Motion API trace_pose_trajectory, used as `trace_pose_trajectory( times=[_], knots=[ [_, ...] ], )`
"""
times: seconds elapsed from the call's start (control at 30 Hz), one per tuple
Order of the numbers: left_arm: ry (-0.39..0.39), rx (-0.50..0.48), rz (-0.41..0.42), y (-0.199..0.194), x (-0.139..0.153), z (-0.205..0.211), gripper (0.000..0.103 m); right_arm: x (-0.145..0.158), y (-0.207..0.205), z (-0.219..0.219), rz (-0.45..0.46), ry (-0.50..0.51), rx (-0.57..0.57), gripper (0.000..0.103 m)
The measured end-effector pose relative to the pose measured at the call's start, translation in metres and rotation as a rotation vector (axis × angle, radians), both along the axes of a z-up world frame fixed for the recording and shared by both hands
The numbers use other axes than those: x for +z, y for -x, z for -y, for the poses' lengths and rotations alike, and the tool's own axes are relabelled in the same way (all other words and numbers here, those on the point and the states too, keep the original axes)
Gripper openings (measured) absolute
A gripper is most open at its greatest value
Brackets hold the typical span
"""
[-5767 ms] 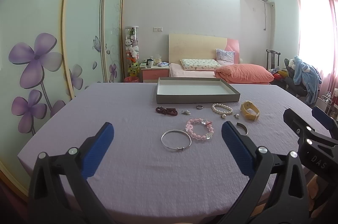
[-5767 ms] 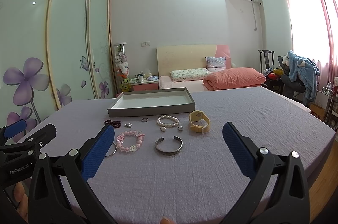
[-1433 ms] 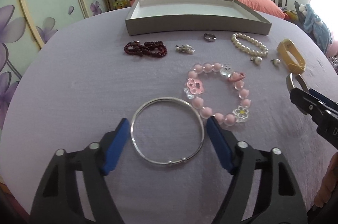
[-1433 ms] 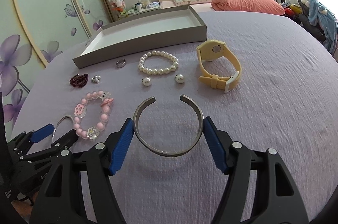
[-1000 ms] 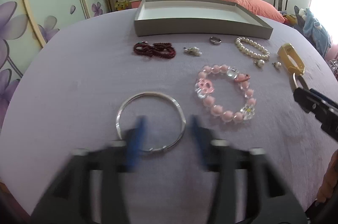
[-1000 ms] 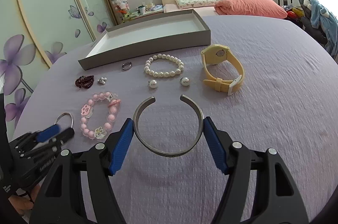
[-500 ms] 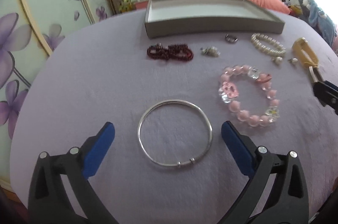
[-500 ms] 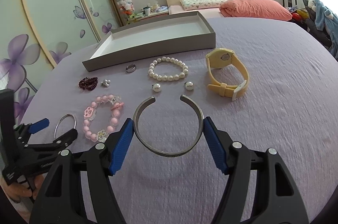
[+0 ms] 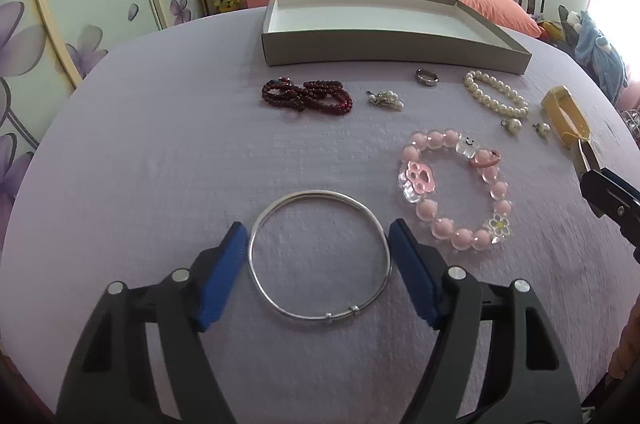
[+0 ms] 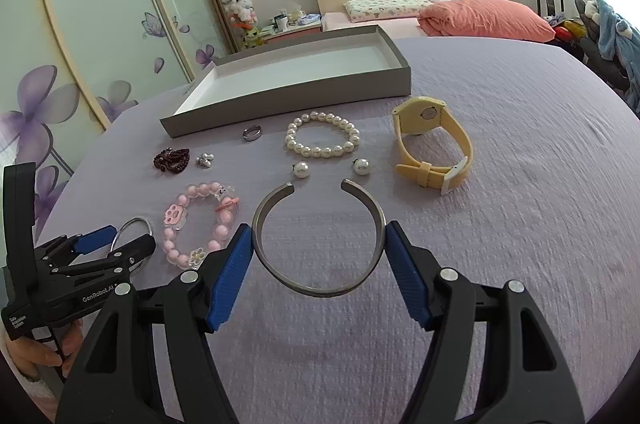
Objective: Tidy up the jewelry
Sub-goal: 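Grasp the silver round bangle with the left tool while the right tool lifts the cuff, then carry both bangles over the grey tray and open both tools to release them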
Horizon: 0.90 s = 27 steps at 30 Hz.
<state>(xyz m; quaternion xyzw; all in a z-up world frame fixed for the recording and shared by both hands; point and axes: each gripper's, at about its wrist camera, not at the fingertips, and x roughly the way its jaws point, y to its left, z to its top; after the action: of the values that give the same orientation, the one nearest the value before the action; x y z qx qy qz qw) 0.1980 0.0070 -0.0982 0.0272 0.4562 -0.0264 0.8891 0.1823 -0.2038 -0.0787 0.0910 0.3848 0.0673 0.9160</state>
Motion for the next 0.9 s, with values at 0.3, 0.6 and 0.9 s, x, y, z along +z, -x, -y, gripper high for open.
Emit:
trace_pose_trajectory(
  times=[0.3, 0.6, 0.9],
  knots=[
    [0.02, 0.0, 0.013, 0.004, 0.001, -0.003, 0.07, 0.003, 0.002, -0.005, 0.012, 0.004, 0.005, 0.067],
    [0.044, 0.013, 0.067, 0.004, 0.019, -0.007, 0.07, 0.008, 0.001, -0.01, 0.027, 0.009, 0.012, 0.067],
    [0.067, 0.004, 0.181, -0.021, 0.075, -0.003, 0.07, 0.041, -0.02, -0.017, 0.108, 0.028, 0.008, 0.067]
  ],
)
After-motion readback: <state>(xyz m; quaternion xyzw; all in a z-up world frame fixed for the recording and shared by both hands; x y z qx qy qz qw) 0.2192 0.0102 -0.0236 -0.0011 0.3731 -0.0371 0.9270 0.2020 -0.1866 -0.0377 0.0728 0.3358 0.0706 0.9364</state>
